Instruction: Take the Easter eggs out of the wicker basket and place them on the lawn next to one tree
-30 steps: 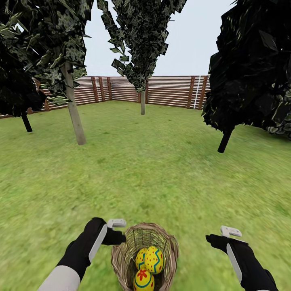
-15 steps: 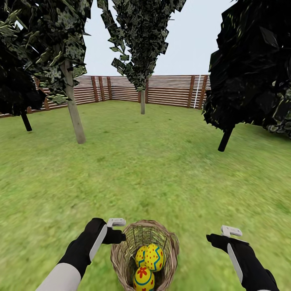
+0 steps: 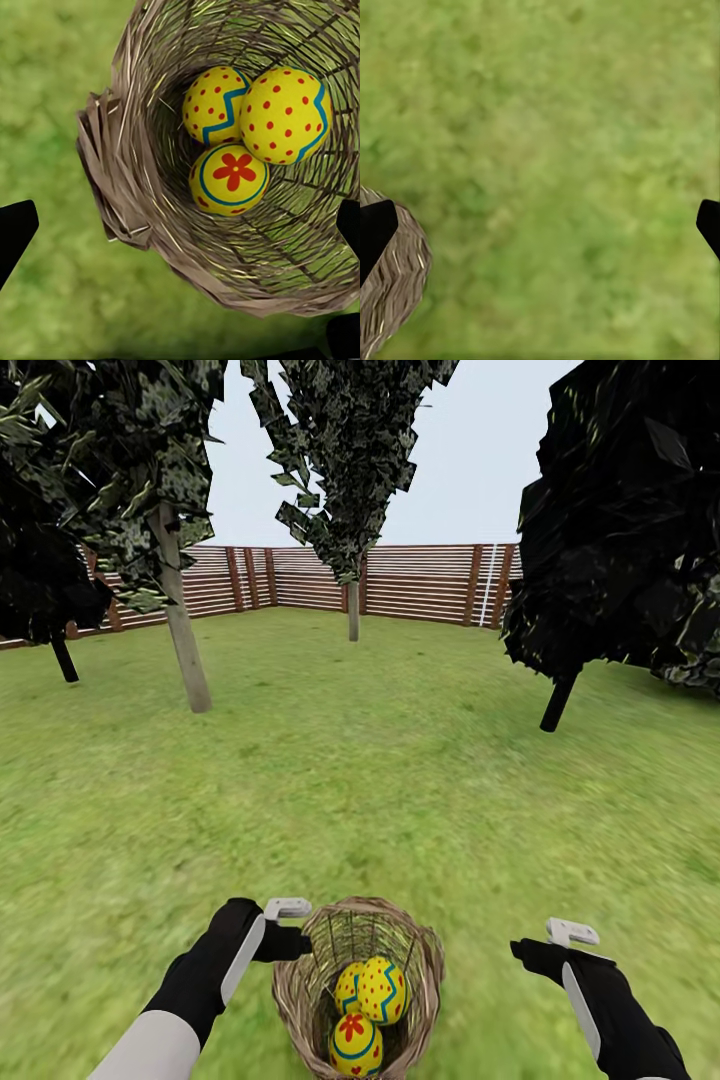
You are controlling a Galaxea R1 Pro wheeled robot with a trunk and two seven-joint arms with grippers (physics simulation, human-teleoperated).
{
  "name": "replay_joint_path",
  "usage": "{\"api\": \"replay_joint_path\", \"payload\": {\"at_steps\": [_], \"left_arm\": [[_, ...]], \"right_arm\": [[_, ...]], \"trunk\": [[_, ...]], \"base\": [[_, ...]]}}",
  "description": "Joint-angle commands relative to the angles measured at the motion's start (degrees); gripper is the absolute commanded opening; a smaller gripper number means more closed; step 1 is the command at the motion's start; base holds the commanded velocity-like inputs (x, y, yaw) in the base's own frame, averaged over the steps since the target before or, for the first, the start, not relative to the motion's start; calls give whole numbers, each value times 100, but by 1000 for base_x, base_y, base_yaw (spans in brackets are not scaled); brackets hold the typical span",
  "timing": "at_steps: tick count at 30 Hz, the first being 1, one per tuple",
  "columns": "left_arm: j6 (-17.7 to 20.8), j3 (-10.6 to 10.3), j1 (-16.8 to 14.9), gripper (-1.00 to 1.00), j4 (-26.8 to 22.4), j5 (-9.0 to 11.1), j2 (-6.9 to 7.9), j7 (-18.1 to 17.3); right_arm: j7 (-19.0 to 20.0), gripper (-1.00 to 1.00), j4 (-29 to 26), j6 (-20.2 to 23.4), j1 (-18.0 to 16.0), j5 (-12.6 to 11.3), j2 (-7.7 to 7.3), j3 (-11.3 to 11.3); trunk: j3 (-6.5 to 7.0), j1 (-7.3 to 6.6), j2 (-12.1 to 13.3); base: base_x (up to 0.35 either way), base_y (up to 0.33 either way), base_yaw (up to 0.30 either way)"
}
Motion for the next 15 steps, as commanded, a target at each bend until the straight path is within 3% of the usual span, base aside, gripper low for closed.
{"api": "replay_joint_path", "payload": {"at_steps": [1, 9, 15], "left_arm": [[23, -2, -3, 100, -12, 20, 1, 5], [29, 31, -69, 100, -12, 17, 31, 7], [37, 110, -352, 100, 218, 16, 50, 5]], "right_arm": [[34, 100, -8, 29, -3, 17, 3, -12], [34, 100, -2, 29, -3, 17, 5, -10], [29, 100, 7, 29, -3, 17, 5, -10]], "trunk": [[-24, 22, -44], [-168, 198, -365], [-275, 329, -606]], "base": [[0, 0, 0], [0, 0, 0], [0, 0, 0]]}}
